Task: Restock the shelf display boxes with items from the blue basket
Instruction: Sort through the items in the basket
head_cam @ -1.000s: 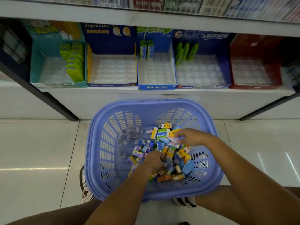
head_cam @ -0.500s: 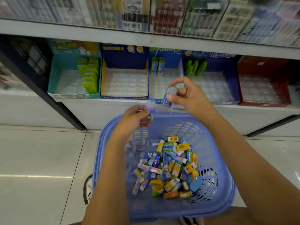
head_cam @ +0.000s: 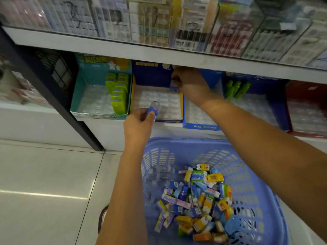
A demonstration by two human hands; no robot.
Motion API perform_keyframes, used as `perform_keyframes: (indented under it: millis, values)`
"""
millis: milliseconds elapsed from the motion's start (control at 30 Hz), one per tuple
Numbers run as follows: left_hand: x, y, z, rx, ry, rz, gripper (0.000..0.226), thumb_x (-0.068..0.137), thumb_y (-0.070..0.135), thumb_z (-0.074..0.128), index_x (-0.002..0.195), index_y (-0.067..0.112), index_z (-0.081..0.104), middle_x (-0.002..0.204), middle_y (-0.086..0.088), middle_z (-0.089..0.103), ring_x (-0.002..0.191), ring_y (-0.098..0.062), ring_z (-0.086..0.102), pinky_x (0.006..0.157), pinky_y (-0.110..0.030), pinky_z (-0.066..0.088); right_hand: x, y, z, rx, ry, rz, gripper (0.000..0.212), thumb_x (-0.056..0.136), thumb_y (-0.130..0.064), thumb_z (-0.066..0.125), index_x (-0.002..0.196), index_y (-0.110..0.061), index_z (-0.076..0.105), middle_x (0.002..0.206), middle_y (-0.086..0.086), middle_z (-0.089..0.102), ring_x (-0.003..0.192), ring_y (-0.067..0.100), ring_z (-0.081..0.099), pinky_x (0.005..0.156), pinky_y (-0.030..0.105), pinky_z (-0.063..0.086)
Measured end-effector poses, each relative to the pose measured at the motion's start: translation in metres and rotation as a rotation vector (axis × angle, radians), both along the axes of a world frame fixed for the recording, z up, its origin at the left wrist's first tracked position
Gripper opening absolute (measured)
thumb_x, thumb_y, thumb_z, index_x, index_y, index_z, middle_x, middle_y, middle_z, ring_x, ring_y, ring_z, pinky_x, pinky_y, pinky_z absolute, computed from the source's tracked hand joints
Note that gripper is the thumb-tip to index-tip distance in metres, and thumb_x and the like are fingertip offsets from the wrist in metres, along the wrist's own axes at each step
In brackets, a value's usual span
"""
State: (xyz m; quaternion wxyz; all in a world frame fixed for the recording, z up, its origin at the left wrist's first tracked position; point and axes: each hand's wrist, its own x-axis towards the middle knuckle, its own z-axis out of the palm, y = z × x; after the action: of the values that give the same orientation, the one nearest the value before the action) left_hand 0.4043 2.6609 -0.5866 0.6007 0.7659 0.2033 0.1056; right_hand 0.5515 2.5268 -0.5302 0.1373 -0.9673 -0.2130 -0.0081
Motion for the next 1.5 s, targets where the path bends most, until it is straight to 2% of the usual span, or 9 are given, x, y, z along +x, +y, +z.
perform_keyframes:
  millis: [367,467,600,733,933,1033,1133,1200,1500]
  values:
    - [0.000,0.000,0.009,-0.107,-0.002,0.007,0.017,0.093,0.021,0.059,0.103,0.011,0.069,0.070,0.002,0.062,0.071,-0.018,0.057,0.079,-0.044,0.052,0.012,0.002,0.003,-0.140,0.009,-0.012,0.027,0.091,-0.015,0.052,0.116,-0.007,0.061,0.117,0.013,0.062,0.108,0.030,0.058,0.091,0.035,0.047]
    - [-0.002,-0.003,0.012,-0.069,-0.023,-0.009,0.021,0.094,0.022,0.057,0.109,0.010,0.067,0.078,-0.004,0.063,0.076,-0.019,0.056,0.081,-0.045,0.053,-0.013,0.003,0.007,0.109,0.032,0.011,0.029,0.094,-0.018,0.054,0.120,-0.009,0.061,0.115,0.009,0.062,0.105,0.022,0.058,0.081,0.013,0.041]
    - [0.000,-0.006,0.016,-0.035,-0.097,-0.026,0.023,0.095,0.019,0.055,0.115,0.012,0.064,0.099,-0.008,0.069,0.083,-0.018,0.060,0.079,-0.038,0.052,-0.055,0.004,0.011,0.500,0.443,0.055,0.011,0.088,-0.024,0.065,0.098,-0.022,0.068,0.088,-0.008,0.067,0.074,0.005,0.063,0.069,0.016,0.051]
    - [0.000,-0.014,0.018,0.000,-0.148,-0.032,0.025,0.096,0.016,0.054,0.117,0.010,0.064,0.091,0.001,0.068,0.079,-0.014,0.063,0.079,-0.035,0.055,-0.054,0.000,0.020,0.529,0.428,0.086,0.015,0.086,-0.015,0.067,0.100,-0.017,0.070,0.098,-0.003,0.070,0.091,0.007,0.065,0.082,0.016,0.052]
    - [0.004,-0.017,0.013,0.176,-0.083,0.006,0.039,0.098,0.020,0.049,0.136,0.011,0.050,0.129,-0.006,0.059,0.103,-0.016,0.060,0.084,-0.024,0.047,-0.021,0.007,0.013,0.499,0.246,0.000,0.017,0.084,-0.023,0.068,0.101,-0.020,0.069,0.094,-0.008,0.067,0.080,-0.004,0.058,0.068,-0.002,0.042]
    - [0.003,-0.023,0.006,0.508,-0.014,-0.208,0.037,0.096,0.018,0.050,0.133,0.011,0.053,0.133,-0.009,0.056,0.116,-0.024,0.054,0.093,-0.033,0.046,0.002,0.014,0.000,0.492,0.158,-0.130,0.019,0.091,-0.021,0.057,0.104,-0.015,0.068,0.107,0.003,0.069,0.094,0.013,0.062,0.088,0.019,0.047]
    - [-0.003,-0.027,-0.004,0.684,0.029,-0.341,0.039,0.096,0.017,0.049,0.134,0.009,0.052,0.145,-0.006,0.046,0.135,-0.024,0.036,0.115,-0.031,0.020,0.012,0.024,-0.010,0.292,0.134,-0.072,0.027,0.095,-0.021,0.048,0.117,-0.018,0.064,0.121,0.005,0.064,0.108,0.021,0.060,0.090,0.022,0.042]
    - [-0.005,-0.023,-0.008,0.691,0.023,-0.343,0.039,0.096,0.017,0.049,0.134,0.010,0.052,0.149,-0.003,0.041,0.138,-0.021,0.033,0.118,-0.027,0.009,0.014,0.027,-0.012,0.213,0.104,-0.006,0.028,0.094,-0.019,0.048,0.118,-0.017,0.063,0.122,0.006,0.063,0.110,0.022,0.058,0.086,0.020,0.038]
    - [-0.005,-0.018,-0.011,0.655,-0.004,-0.357,0.038,0.095,0.017,0.052,0.132,0.011,0.055,0.148,-0.001,0.042,0.138,-0.021,0.033,0.116,-0.029,0.020,0.011,0.030,-0.006,0.016,0.026,0.058,0.029,0.095,-0.018,0.052,0.117,-0.006,0.065,0.125,0.012,0.061,0.115,0.028,0.055,0.096,0.027,0.040]
